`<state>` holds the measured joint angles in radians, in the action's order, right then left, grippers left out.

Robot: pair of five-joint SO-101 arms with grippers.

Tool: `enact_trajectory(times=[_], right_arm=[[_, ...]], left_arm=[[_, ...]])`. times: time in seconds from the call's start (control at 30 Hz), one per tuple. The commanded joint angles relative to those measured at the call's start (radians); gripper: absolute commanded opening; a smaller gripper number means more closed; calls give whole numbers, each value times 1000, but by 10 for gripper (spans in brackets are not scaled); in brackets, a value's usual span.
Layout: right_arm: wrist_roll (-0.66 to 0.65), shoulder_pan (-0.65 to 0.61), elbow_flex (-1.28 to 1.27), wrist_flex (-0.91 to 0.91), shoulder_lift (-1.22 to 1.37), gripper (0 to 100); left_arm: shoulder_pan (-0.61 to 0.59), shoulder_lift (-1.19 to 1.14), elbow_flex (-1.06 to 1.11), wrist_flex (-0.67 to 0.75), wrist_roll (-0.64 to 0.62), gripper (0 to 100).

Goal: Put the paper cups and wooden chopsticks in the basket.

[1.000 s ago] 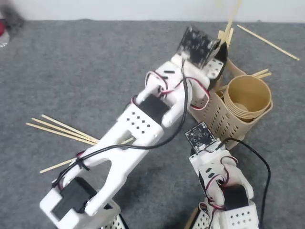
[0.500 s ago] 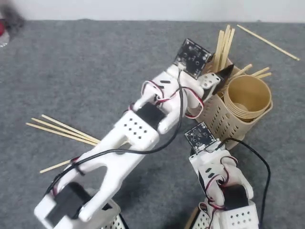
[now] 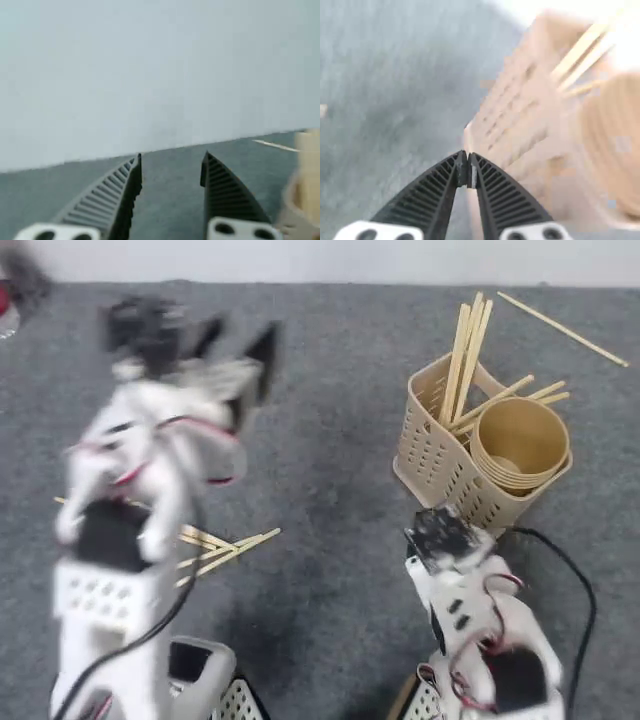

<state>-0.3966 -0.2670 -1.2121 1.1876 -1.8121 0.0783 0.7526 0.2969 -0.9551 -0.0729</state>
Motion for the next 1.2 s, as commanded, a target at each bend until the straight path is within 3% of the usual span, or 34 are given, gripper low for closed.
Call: enact_trajectory(times=[0.0,0.17,0.37,0.53,0.67,0.83,1.17], right_arm=[[-6,114,272,-21,-2,9],[-6,418,463,-229,-1,9],[2,785,347,-564,105,9],[126,946,328,-858,377,9],[173,969,422,-1000,684,9],[176,966,726,-980,1135,9],[170,898,1771,-693,2132,9]], left_arm=[[-227,112,31,-167,-94,196],[-319,170,320,-167,-186,196],[-350,261,812,181,-199,196],[-374,387,1052,370,-216,193],[-436,499,1135,408,-219,193],[-462,638,1219,410,-216,192],[-456,902,1377,408,-183,191]])
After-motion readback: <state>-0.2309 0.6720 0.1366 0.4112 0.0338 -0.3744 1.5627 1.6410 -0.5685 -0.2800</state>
